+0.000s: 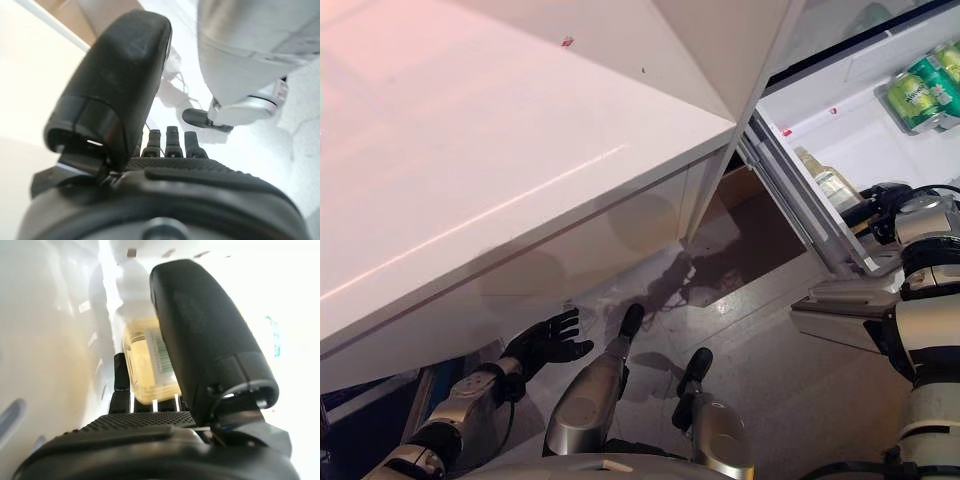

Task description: Put drinks into fridge and close the fridge

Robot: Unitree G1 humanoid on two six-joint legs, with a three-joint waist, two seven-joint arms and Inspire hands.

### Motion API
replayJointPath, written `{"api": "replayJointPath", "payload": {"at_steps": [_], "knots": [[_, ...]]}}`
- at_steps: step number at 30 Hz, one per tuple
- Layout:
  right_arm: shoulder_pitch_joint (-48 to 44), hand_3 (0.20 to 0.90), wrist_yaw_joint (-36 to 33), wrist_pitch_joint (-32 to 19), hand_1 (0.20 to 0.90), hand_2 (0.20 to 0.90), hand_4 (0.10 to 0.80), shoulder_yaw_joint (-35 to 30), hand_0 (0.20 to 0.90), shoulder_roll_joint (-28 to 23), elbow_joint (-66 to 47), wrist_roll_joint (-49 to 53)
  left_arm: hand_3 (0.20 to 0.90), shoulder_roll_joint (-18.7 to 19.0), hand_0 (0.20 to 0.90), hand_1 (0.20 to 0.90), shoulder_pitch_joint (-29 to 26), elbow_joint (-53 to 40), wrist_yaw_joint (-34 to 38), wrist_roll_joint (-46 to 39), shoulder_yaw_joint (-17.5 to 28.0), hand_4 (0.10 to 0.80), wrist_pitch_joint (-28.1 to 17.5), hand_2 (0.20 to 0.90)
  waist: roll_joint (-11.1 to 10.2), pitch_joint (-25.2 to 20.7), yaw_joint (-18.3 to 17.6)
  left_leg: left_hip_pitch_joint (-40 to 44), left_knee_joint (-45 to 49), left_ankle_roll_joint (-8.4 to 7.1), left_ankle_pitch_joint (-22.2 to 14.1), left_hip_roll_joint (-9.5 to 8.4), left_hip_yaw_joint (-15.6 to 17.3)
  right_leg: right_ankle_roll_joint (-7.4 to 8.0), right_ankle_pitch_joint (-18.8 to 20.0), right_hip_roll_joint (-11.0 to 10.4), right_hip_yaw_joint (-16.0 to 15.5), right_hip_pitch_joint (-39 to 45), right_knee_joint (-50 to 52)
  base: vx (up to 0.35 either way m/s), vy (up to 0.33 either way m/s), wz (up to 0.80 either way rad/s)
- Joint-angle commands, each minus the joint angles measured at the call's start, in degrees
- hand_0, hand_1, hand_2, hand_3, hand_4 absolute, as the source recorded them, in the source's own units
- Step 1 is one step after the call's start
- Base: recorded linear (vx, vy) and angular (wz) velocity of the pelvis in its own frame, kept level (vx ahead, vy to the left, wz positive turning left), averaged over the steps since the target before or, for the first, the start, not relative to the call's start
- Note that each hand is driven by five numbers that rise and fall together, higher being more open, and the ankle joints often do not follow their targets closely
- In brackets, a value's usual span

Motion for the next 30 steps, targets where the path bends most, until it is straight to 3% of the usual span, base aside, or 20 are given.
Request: {"api": "replayJointPath", "payload": {"at_steps": [1, 7, 13, 16, 19, 22, 26, 30], "knots": [[-0.11, 0.9, -1.07, -5.96, 0.9, 0.9, 0.8, 5.06, 0.9, -8.1, -14.73, 3.58, 0.9, 0.23, 0.9, 0.9, 4.13, 0.21, 0.59, 3.84, 2.14, 0.8, 0.54, 0.9, -4.29, -6.75, -1.54, 2.39, 4.4, 3.66, -10.47, -2.81, 9.37, -0.93, -3.78, 1.03, 2.4, -4.26, 8.33, 0.008, 0.011, -0.1], [3.25, 0.9, -8.67, -8.29, 0.9, 0.9, 0.8, -2.21, 0.9, -13.75, -29.3, 15.59, 0.9, -0.37, 0.9, 0.9, 4.48, 4.6, 0.83, 6.03, 4.11, 0.8, 1.45, 0.9, -6.27, -11.82, -5.55, 5.52, 5.2, 4.43, -12.71, -3.02, 11.09, -0.31, -4.31, 1.66, 5.89, -2.06, 8.18, 0.011, 0.031, -0.28], [12.04, 0.9, -23.72, -15.48, 0.9, 0.9, 0.8, -18.01, 0.9, -13.43, -38.95, 33.31, 0.9, -2.23, 0.9, 0.9, 4.62, 8.78, 0.06, 8.68, 4.41, 0.8, 1.0, 0.9, -6.0, -17.91, -9.35, 8.17, 5.45, 4.77, -14.71, -3.07, 13.38, 0.29, -4.54, 2.49, 9.67, -0.41, 7.13, 0.058, 0.038, -0.4], [21.22, 0.9, -29.53, -20.59, 0.9, 0.9, 0.8, -28.63, 0.9, -6.72, -41.71, 40.99, 0.9, -3.79, 0.9, 0.9, 4.55, 9.75, -0.16, 9.47, 3.3, 0.8, 1.39, 0.9, -5.06, -20.05, -11.01, 9.93, 5.33, 5.08, -15.98, -3.07, 14.26, 0.51, -5.35, 2.65, 11.19, 0.33, 7.67, 0.089, 0.009, -0.33], [26.29, 0.9, -31.44, -22.03, 0.9, 0.9, 0.8, -32.54, 0.9, -0.53, -42.0, 45.37, 0.9, -4.61, 0.9, 0.9, 4.64, 10.59, -0.51, 9.65, 2.1, 0.8, 1.35, 0.9, -4.45, -20.57, -11.85, 10.8, 6.69, 5.72, -17.46, -3.25, 14.91, 0.54, -6.0, 2.28, 12.34, 0.39, 9.46, 0.082, -0.012, -0.29], [28.26, 0.9, -33.07, -22.91, 0.9, 0.9, 0.8, -33.51, 0.9, 2.31, -41.92, 47.9, 0.9, -4.87, 0.9, 0.9, 4.64, 10.62, -0.93, 10.22, 1.78, 0.8, 1.82, 0.9, -4.38, -20.47, -11.96, 10.24, 10.51, 6.22, -19.56, -3.37, 15.35, 0.03, -7.57, 1.8, 13.0, 0.18, 11.71, 0.067, -0.042, -0.23], [29.65, 0.9, -36.27, -26.55, 0.9, 0.9, 0.8, -33.69, 0.9, 6.87, -40.27, 50.49, 0.9, -5.79, 0.9, 0.9, 3.4, 10.62, -0.57, 9.19, -0.17, 0.8, 2.45, 0.9, -4.2, -17.68, -11.32, 6.03, 22.16, 7.47, -25.47, -3.65, 15.01, -1.67, -11.02, -0.42, 11.64, -1.77, 20.12, 0.023, -0.061, -0.14], [28.15, 0.9, -37.32, -27.12, 0.9, 0.9, 0.8, -33.06, 0.9, 7.92, -38.56, 52.98, 0.9, -6.81, 0.9, 0.9, 2.9, 8.77, 0.37, 8.57, -2.14, 0.8, 3.11, 0.9, -3.24, -15.23, -10.59, 3.12, 26.29, 8.9, -27.24, -4.41, 14.56, -2.36, -12.78, -1.61, 10.69, -5.04, 27.5, -0.042, 0.006, 0.08]]}}
